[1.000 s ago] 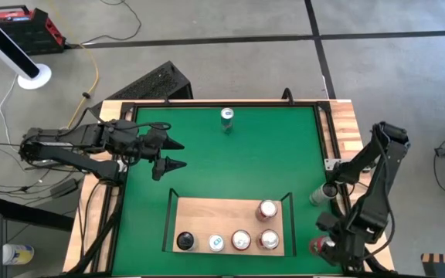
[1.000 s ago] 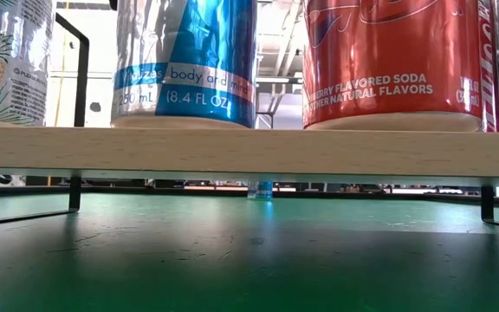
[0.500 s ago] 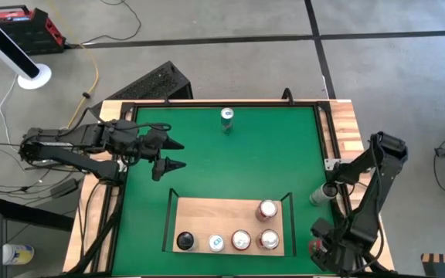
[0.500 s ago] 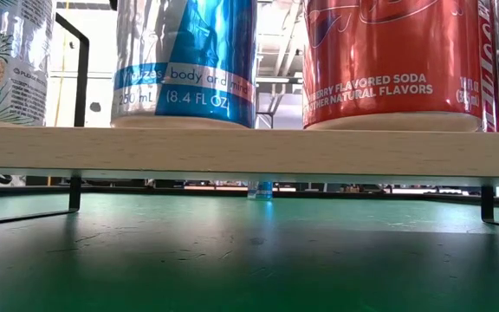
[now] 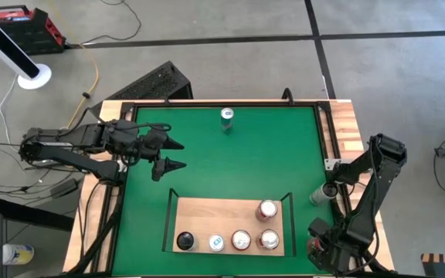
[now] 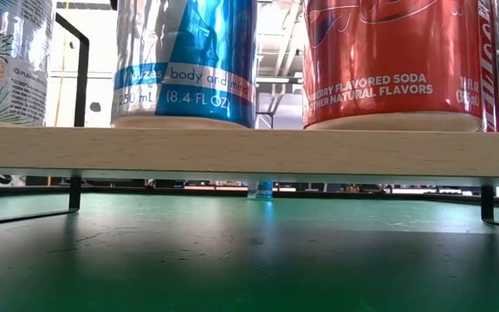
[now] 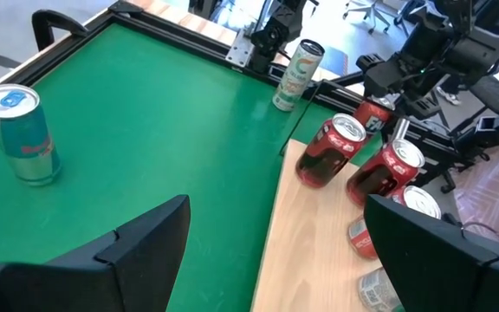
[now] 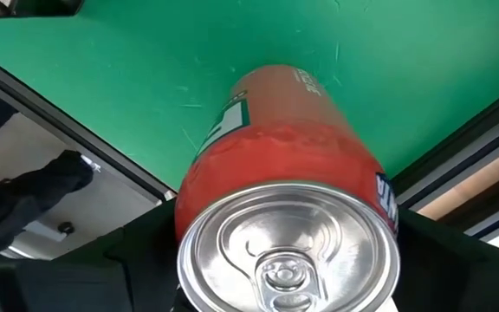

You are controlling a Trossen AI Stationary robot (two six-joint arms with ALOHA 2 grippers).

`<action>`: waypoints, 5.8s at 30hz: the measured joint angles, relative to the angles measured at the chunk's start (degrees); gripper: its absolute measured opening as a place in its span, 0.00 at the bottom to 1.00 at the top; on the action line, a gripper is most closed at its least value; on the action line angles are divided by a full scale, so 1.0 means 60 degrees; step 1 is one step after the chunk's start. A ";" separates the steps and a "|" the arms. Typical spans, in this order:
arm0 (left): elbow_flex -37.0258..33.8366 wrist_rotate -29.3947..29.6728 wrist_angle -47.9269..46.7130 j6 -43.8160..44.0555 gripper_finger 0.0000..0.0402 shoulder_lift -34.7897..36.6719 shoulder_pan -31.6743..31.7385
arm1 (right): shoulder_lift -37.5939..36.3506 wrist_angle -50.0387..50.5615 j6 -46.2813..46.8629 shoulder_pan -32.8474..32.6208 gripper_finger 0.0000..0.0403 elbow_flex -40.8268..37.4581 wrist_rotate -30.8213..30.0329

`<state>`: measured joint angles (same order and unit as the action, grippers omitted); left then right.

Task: Place canned beverage on shelf
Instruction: Put the orange soda can on the shelf aligned with the other orange soda can, then adjust the shelf

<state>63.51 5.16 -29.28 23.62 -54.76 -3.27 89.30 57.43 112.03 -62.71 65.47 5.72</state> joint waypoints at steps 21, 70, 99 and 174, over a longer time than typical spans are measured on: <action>0.0000 -0.0013 -0.0744 -0.0946 0.82 0.0004 0.0000 | -0.1280 0.5544 -0.0425 0.1031 0.80 0.3693 -0.2142; 0.0004 -0.0045 -0.0802 -0.0711 0.82 -0.0520 -0.0120 | 0.2758 0.0788 -1.5913 0.8266 0.80 0.7012 -0.2473; 0.0000 -0.0402 -0.0313 0.0039 0.82 -0.1056 -0.0219 | 0.5482 0.3369 -1.7936 0.7751 0.80 0.9632 -0.0767; 0.0000 -0.0326 -0.0124 -0.0117 0.82 -0.1054 -0.0219 | 0.5676 0.3472 -1.7494 0.7707 0.90 1.0439 -0.0455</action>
<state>63.51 3.20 -30.02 22.92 -61.09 -4.58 123.35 78.26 7.07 -16.47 128.11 2.98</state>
